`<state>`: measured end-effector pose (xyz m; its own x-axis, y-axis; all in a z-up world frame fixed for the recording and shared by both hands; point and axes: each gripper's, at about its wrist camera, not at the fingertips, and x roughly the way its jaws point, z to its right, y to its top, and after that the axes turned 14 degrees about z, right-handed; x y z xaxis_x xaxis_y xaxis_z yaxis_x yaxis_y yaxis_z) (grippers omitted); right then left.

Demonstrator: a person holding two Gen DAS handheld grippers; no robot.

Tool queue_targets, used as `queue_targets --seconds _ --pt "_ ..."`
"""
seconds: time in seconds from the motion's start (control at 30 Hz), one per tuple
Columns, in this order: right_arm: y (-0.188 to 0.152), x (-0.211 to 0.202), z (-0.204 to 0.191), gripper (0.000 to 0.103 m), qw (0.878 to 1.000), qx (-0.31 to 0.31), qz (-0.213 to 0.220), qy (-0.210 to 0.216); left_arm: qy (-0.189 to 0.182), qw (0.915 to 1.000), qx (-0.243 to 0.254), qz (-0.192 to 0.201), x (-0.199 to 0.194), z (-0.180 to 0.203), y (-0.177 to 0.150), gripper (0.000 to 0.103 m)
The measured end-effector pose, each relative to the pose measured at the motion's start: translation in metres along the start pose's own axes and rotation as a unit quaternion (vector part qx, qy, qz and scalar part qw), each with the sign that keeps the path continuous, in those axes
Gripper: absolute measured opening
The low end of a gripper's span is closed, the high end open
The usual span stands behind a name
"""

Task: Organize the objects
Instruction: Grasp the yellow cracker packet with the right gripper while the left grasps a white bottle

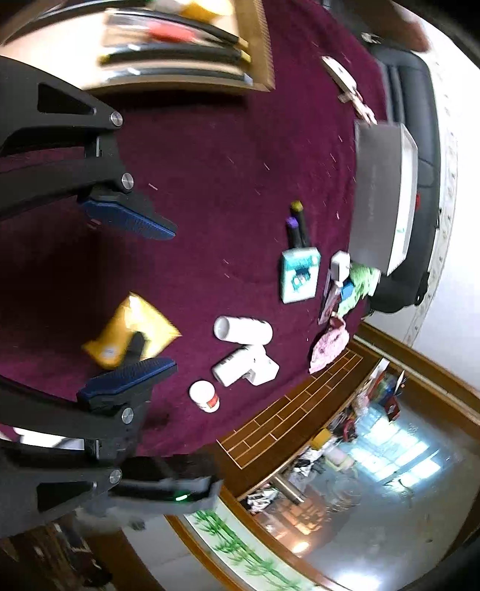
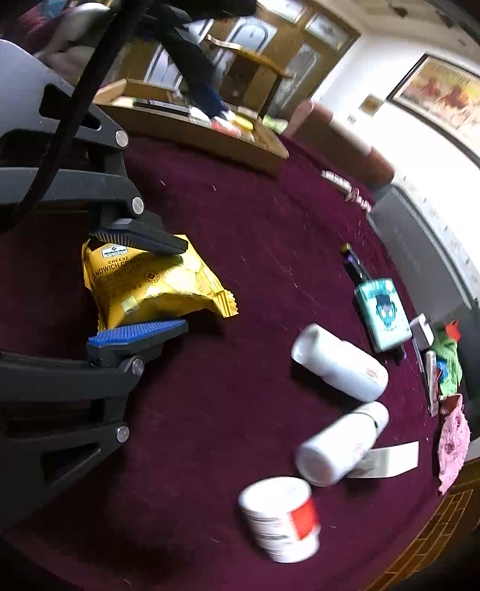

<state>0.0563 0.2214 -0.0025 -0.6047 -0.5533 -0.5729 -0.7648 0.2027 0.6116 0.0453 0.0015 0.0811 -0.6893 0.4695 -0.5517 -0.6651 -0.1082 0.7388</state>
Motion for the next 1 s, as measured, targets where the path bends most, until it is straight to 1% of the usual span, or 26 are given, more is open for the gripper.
queue_targets --seconds 0.1,0.13,0.17,0.23,0.3,0.37,0.43,0.53,0.67,0.8,0.87,0.9,0.93,0.97,1.0 --pt "-0.007 -0.007 0.017 0.037 0.998 0.044 0.022 0.040 -0.002 0.9997 0.021 -0.014 0.034 0.016 0.012 0.060" --pt "-0.008 -0.010 0.028 0.038 0.995 0.080 0.025 0.058 0.000 0.9995 0.025 -0.016 0.044 0.021 0.015 0.060" --pt "-0.007 -0.013 0.035 0.040 0.993 0.099 0.029 0.065 0.003 0.9994 0.028 -0.018 0.056 0.025 0.019 0.060" --pt "-0.006 -0.020 0.047 0.042 0.987 0.132 0.046 0.082 0.015 0.9991 0.030 -0.027 0.081 0.030 0.024 0.060" --pt "-0.005 -0.021 0.053 0.042 0.982 0.150 0.049 0.099 0.030 0.9982 0.032 -0.042 0.107 0.033 0.026 0.060" --pt "-0.006 -0.022 0.052 0.042 0.983 0.149 0.048 0.100 0.044 0.9965 0.033 -0.062 0.131 0.035 0.027 0.060" --pt "-0.007 -0.022 0.045 0.042 0.987 0.130 0.044 0.087 0.047 0.9955 0.034 -0.075 0.148 0.038 0.028 0.059" --pt "-0.009 -0.020 0.036 0.044 0.991 0.106 0.039 0.072 0.062 0.9931 0.064 -0.076 0.168 0.045 0.029 0.059" --pt "-0.009 -0.020 0.032 0.047 0.992 0.098 0.036 0.071 0.073 0.9885 0.098 -0.088 0.194 0.056 0.025 0.059" --pt "-0.011 -0.021 0.034 0.040 0.992 0.105 0.037 0.064 0.070 0.9830 0.145 -0.089 0.202 0.069 0.018 0.059" --pt "-0.012 -0.022 0.033 0.040 0.992 0.105 0.036 0.063 0.070 0.9798 0.162 -0.094 0.203 0.072 0.016 0.059" --pt "-0.012 -0.022 0.031 0.041 0.992 0.103 0.036 0.063 0.071 0.9781 0.171 -0.094 0.203 0.073 0.014 0.056" --pt "-0.013 -0.022 0.030 0.042 0.992 0.102 0.036 0.064 0.076 0.9763 0.179 -0.094 0.202 0.073 0.014 0.047" --pt "-0.013 -0.022 0.030 0.042 0.992 0.102 0.037 0.065 0.083 0.9741 0.189 -0.092 0.200 0.072 0.013 0.043" --pt "-0.014 -0.023 0.029 0.043 0.992 0.102 0.037 0.067 0.081 0.9742 0.189 -0.091 0.199 0.071 0.014 0.036"
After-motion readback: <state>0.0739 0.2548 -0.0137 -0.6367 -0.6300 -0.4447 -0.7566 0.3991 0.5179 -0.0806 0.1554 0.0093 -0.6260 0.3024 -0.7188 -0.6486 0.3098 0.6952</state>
